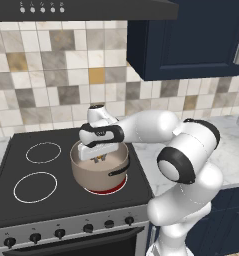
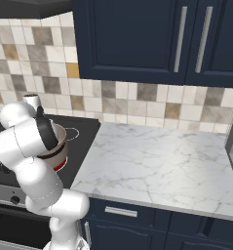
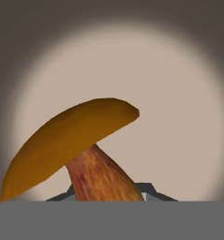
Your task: Turn on the burner for the pot on the stove. Wait thirty seconds for the pot to heat up. Then add the mushroom to the pot.
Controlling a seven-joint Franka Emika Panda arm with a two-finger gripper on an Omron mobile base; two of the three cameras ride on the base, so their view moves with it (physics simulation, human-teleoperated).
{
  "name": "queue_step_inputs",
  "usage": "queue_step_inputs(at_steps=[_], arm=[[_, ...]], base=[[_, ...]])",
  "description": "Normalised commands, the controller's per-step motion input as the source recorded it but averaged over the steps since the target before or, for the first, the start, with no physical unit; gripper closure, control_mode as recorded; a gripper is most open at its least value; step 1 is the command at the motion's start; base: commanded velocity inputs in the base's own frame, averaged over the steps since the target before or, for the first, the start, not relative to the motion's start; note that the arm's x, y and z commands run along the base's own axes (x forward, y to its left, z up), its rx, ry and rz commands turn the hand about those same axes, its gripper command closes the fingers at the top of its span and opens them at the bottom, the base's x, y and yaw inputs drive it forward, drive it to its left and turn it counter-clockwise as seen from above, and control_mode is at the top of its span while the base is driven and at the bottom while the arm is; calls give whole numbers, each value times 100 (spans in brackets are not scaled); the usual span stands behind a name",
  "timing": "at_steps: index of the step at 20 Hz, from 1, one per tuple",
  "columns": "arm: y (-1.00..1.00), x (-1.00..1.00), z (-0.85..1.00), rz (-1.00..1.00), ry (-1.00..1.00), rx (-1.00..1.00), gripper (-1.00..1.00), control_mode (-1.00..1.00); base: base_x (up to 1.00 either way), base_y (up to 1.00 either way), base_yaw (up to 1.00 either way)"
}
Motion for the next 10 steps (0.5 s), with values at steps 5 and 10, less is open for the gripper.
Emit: queue_step_inputs(at_steps=[5,10], arm=[[0,0,0,0,0,0,100,-100],[0,0,0,0,0,0,100,-100]], base=[[0,0,0],[0,0,0]])
